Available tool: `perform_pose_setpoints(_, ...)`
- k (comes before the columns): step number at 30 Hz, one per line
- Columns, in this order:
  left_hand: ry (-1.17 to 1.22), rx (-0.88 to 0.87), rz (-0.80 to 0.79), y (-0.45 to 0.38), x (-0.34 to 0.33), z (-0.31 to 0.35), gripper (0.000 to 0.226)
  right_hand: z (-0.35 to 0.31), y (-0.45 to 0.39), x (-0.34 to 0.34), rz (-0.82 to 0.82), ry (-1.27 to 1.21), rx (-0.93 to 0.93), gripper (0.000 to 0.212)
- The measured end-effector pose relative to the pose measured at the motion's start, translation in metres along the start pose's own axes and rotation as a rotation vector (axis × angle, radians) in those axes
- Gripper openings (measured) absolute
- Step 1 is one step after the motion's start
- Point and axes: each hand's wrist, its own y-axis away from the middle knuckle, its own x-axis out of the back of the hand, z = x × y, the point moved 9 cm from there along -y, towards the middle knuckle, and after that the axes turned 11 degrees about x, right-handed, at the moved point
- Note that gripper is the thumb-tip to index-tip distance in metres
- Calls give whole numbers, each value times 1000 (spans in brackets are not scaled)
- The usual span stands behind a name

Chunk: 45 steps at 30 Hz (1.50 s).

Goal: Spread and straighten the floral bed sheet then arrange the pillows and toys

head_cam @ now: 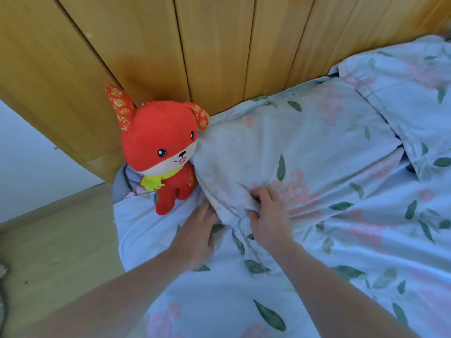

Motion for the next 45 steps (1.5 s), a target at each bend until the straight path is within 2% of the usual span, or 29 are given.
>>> perform_pose_setpoints(1, 17, -54, -10, 24, -1, -12, 56, 2, 2, 1, 3, -2, -8, 23)
perform_pose_setpoints(3, -14, -19, 24, 80, 14, -59, 44, 0, 8, -2, 3, -23, -23, 11)
perform_pose_setpoints(5, 17, 215, 192, 109, 51, -119, 30, -3, 13, -5, 12, -47, -36, 14)
perform_pose_setpoints(7, 124, 554, 355, 119, 79, -181, 31, -4, 14, -3, 25, -43, -41, 17)
perform_pose_setpoints(8, 159, 684, 396, 122, 92, -207, 35, -8, 12, -6, 19, -41, -33, 18)
perform_pose_setpoints(10, 148, 793, 346, 103, 107, -230, 50, -10, 8, -6, 20, -40, -20, 19)
perform_pose_setpoints(13, 202, 822, 183, 59, 114, -238, 65, -12, 6, -8, 41, -20, -30, 19)
perform_pose_setpoints(14, 237, 823, 138, 46, 114, -236, 60, -11, 7, -7, 56, -18, -43, 19)
perform_pose_setpoints(16, 146, 830, 94, 34, 119, -236, 28, -11, 9, -8, 78, -26, -63, 17)
perform_pose_setpoints(17, 28, 816, 109, 31, 130, -234, 11, -13, 10, -7, 90, -30, -69, 17)
perform_pose_setpoints(19, -164, 790, 190, 28, 154, -236, 21, -16, 13, -3, 119, -40, -62, 17)
perform_pose_setpoints(21, -156, 806, 279, 29, 173, -244, 22, -22, 15, 6, 179, -67, -20, 16)
perform_pose_setpoints(23, -138, 864, 296, 33, 176, -252, 23, -25, 18, 11, 222, -93, 6, 13)
perform_pose_setpoints(25, -112, 940, 270, 37, 164, -251, 25, -22, 19, 7, 183, -82, -2, 11)
perform_pose_setpoints(27, -29, 969, 381, 44, 156, -237, 26, -16, 21, 0, 106, -64, -48, 8)
perform_pose_setpoints(29, 44, 856, 537, 57, 150, -208, 40, -20, 27, 2, 133, -50, -42, 13)
perform_pose_setpoints(31, 16, 606, 597, 74, 133, -163, 41, -28, 53, 9, 224, -39, -15, 26)
perform_pose_setpoints(33, -69, 376, 447, 95, 90, -123, 48, -33, 94, 3, 229, -41, -17, 44)
perform_pose_setpoints(35, -255, 230, 166, 114, 34, -103, 66, -21, 142, -21, 87, 59, -82, 58)
perform_pose_setpoints(36, -339, 234, 29, 123, 10, -108, 76, -11, 167, -37, -29, 108, -148, 67)
perform_pose_setpoints(39, -392, 451, -161, 138, -20, -135, 81, 28, 246, -78, -396, 192, -362, 84)
perform_pose_setpoints(42, -447, 589, -333, 150, -38, -137, 68, 27, 295, -98, -596, 229, -354, 87)
perform_pose_setpoints(43, -439, 657, -375, 156, -40, -138, 73, 20, 302, -106, -660, 194, -320, 87)
perform_pose_setpoints(45, -437, 722, -455, 181, -41, -132, 99, 2, 321, -110, -760, 70, -259, 84)
